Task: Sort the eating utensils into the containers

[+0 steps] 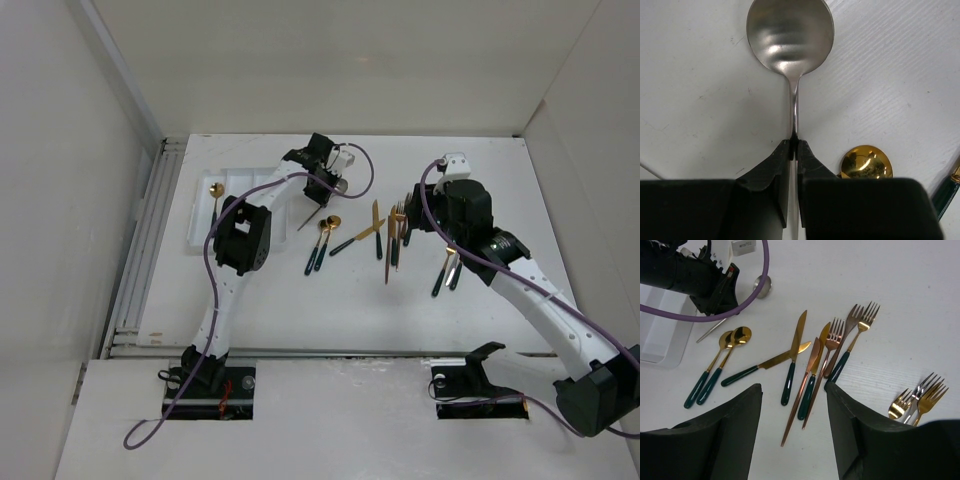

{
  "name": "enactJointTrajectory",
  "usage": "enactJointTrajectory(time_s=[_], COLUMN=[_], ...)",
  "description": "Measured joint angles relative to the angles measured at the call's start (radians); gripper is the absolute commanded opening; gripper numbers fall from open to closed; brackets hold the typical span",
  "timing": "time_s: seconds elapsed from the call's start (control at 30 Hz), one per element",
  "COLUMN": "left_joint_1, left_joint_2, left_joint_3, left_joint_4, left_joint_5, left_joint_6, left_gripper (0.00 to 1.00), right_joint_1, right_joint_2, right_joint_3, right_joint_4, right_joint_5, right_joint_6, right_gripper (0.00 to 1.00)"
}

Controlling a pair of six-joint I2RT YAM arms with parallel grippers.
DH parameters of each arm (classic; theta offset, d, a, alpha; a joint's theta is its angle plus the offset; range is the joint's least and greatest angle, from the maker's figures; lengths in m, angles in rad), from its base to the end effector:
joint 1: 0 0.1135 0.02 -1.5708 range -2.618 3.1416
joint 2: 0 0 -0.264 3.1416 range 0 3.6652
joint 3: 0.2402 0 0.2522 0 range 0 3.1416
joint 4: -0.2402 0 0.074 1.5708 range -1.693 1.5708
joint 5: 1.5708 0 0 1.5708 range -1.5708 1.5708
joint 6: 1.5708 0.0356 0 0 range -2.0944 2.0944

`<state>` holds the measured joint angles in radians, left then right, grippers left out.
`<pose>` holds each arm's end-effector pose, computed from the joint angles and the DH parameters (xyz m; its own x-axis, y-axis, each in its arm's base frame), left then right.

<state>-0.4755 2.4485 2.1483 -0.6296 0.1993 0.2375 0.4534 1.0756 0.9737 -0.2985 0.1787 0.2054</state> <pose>0.4768 -0.2534 0.1798 -0.5622 0.5489 -0.6185 0.7061 0.7080 -0.0135 0.2228 0.1015 0.3381 -0.4009 0.0279 -0.9157 -0.2064 0.9711 0.1200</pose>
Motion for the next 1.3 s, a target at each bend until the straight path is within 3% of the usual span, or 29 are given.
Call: enactJointTrajectory(time_s=[0.4, 0.67, 0.87, 1.03, 1.3], left_joint_1=[0.006, 0.11, 0.305, 0.485, 0.53], left_joint_2=[-0.029, -0.222, -0.407, -0.438, -0.433], left_joint_3=[0.048, 0.054, -0.083, -0.209, -0.418], left_joint_4=[-0.002, -0.005, 0.008, 0.019, 0.037], left_joint_5=[-0.035, -0.039, -0.047, -0.097, -0.11], left_joint_6=[-0.027, -0.062, -0.058, -0.022, 0.01], left_gripper=[0.0, 0.0, 0.0, 0.0, 0.0], right_joint_1=[0.0, 0.0, 0.001, 0.014, 0.039], right_joint_2=[0.008, 0.136, 0.246, 0.307, 0.373], right_joint_3=[0.0, 0.006, 0.058, 0.1, 0.142], right_joint_4=[0.044, 0.097, 0.113, 0.15, 0.158], right_joint_5=[-0.001, -0.06, -0.115, -0.142, -0.169], right_joint_6=[0.002, 0.009, 0.01, 0.016, 0.029], right_gripper=[0.56, 0.55, 0.55, 0.55, 0.55])
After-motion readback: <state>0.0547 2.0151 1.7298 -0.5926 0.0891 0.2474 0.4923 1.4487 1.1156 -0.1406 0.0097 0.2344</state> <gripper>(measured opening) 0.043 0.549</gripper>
